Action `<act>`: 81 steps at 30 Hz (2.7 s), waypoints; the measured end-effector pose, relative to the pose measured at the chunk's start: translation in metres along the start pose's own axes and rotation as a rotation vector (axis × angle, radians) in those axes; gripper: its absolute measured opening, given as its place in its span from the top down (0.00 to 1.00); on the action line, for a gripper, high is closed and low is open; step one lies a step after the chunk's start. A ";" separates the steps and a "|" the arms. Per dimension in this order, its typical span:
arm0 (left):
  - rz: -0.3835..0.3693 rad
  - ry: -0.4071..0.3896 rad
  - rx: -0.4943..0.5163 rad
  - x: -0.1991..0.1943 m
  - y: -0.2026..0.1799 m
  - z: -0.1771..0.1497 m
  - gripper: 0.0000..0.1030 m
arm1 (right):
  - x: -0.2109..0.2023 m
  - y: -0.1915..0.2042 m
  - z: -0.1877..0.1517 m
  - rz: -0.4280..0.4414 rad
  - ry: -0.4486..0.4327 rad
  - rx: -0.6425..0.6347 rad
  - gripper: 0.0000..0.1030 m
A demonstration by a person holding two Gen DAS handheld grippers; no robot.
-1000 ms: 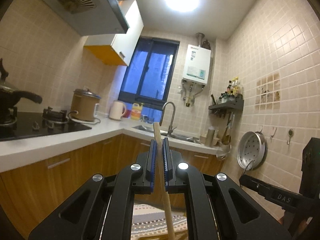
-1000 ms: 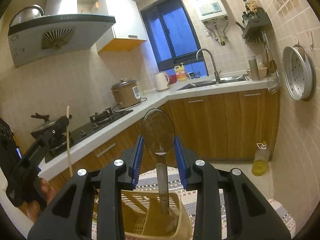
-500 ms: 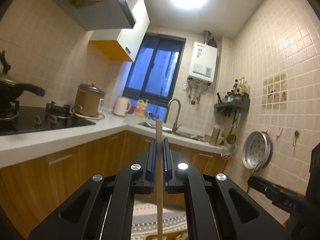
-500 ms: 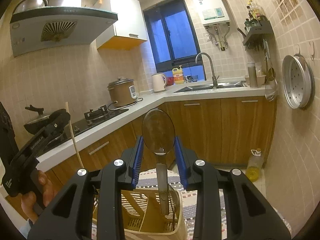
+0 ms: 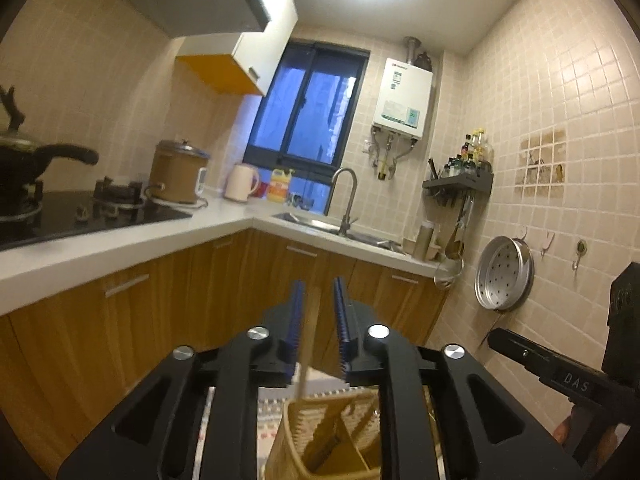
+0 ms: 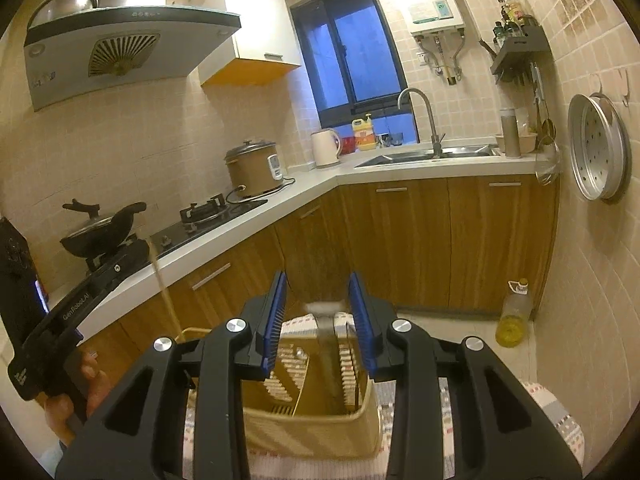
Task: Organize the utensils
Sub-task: 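Move both open tools back down to the remaining utensils, then grasp another wooden chopstick with the left tool while the right tool grasps the black ladle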
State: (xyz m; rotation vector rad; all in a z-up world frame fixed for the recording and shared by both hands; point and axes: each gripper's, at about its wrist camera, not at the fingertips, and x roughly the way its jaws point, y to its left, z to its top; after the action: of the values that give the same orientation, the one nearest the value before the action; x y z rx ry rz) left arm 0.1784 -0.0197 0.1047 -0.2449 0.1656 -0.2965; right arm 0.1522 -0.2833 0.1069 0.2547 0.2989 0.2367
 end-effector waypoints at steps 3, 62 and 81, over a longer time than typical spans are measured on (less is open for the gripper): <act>0.017 0.015 0.000 -0.015 0.002 0.000 0.63 | -0.010 0.005 -0.001 0.005 0.030 -0.006 0.71; 0.035 0.950 0.102 -0.024 -0.007 -0.178 0.76 | -0.022 0.095 -0.214 0.033 0.834 -0.315 0.62; 0.039 1.001 0.059 -0.011 0.003 -0.172 0.87 | -0.006 0.060 -0.202 -0.026 0.862 -0.102 0.66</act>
State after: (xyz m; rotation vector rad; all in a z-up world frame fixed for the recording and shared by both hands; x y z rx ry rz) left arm 0.1351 -0.0501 -0.0595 -0.0148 1.1472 -0.3642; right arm 0.0712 -0.1857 -0.0610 0.0333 1.1394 0.3277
